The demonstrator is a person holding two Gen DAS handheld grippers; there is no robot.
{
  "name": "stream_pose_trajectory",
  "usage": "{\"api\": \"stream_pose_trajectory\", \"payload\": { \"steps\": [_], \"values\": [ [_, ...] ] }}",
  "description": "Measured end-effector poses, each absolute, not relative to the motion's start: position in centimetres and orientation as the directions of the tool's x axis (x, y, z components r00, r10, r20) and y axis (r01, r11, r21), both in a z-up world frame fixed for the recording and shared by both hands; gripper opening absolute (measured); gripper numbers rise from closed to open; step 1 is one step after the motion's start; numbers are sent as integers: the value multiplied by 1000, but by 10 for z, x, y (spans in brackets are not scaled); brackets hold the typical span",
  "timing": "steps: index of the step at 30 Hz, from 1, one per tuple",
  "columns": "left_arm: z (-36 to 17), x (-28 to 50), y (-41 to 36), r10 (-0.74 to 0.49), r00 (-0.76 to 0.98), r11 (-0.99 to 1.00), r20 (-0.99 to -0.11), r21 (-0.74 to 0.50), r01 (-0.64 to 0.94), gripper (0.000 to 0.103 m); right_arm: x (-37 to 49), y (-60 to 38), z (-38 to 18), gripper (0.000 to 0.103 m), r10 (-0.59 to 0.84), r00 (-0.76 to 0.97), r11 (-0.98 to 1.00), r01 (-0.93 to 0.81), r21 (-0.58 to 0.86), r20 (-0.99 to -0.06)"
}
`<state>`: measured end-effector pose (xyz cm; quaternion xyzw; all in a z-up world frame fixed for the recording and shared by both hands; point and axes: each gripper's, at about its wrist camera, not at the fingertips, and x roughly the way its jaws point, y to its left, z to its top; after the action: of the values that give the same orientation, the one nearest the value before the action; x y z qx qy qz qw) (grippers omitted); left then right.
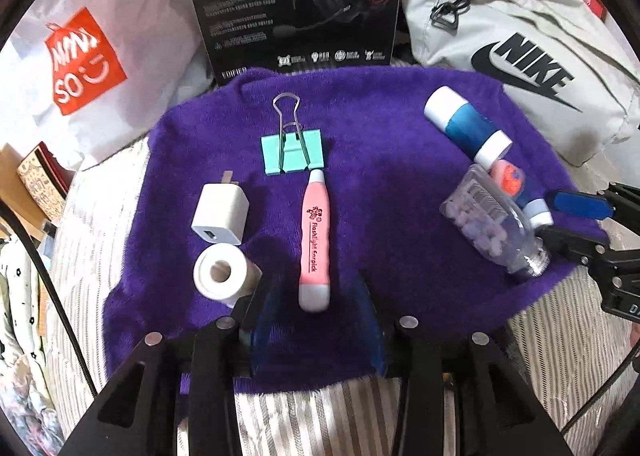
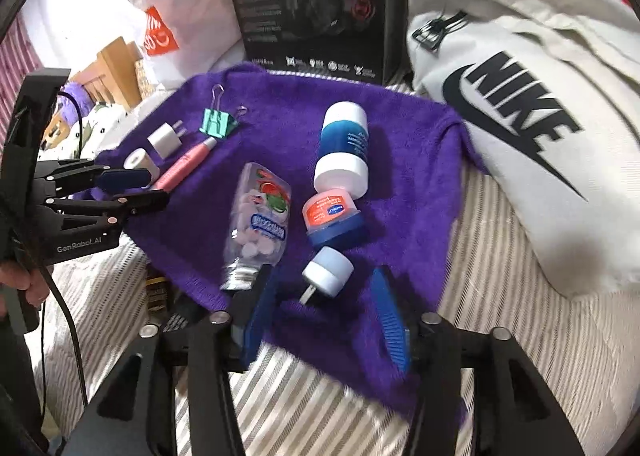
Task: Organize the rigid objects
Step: 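Lower and open the left tool on the towel while the right tool releases the plug, then grasp the black-and-gold Grand Reserve box with the left tool while the right tool approaches the black stick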
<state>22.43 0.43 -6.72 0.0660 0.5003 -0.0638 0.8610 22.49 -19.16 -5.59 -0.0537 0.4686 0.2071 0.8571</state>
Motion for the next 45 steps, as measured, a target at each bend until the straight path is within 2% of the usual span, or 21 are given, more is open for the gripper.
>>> {"api": "stream_pose_trajectory", "payload": {
  "steps": [7, 9, 16, 19, 24, 28, 31, 35, 37, 41, 45],
  "values": [
    [-32, 183, -4, -74, 550, 979, -832, 45, 200, 37, 183, -215, -32, 57, 304, 522, 933, -333, 138, -797],
    [-29, 167, -6, -104, 556, 978, -825, 17, 208, 41, 163, -225, -28, 58, 311, 534, 939, -302, 166, -786],
    [-55, 143, -19, -131, 522, 980, -843, -32, 195, 42, 118, -243, -26, 59, 294, 560, 954, -215, 207, -775],
    [-67, 144, -24, -156, 503, 981, -850, -76, 176, 42, 111, -255, -19, 59, 353, 563, 932, -144, 332, -747],
    [-78, 147, -43, -148, 509, 982, -848, -63, 180, 44, 105, -244, 0, 59, 253, 594, 964, -87, 251, -763],
    [-79, 149, -52, -142, 508, 981, -850, -53, 185, 44, 95, -240, -2, 60, 274, 613, 957, -99, 272, -741],
    [-79, 148, -60, -110, 516, 983, -849, -16, 184, 47, 89, -233, -14, 60, 281, 590, 957, -121, 262, -757],
    [-78, 139, -62, -105, 516, 979, -850, 3, 204, 47, 87, -236, -18, 60, 218, 587, 976, -109, 191, -780],
    [-81, 135, -60, -100, 508, 976, -855, 17, 219, 50, 86, -244, -19, 60, 217, 591, 975, -96, 199, -777],
    [-84, 133, -49, -104, 494, 983, -863, -14, 181, 50, 84, -256, -23, 60, 218, 585, 972, -63, 225, -781],
    [-85, 132, -54, -74, 498, 984, -864, 17, 176, 49, 82, -258, -25, 60, 217, 579, 974, -68, 218, -786]
  ]
}}
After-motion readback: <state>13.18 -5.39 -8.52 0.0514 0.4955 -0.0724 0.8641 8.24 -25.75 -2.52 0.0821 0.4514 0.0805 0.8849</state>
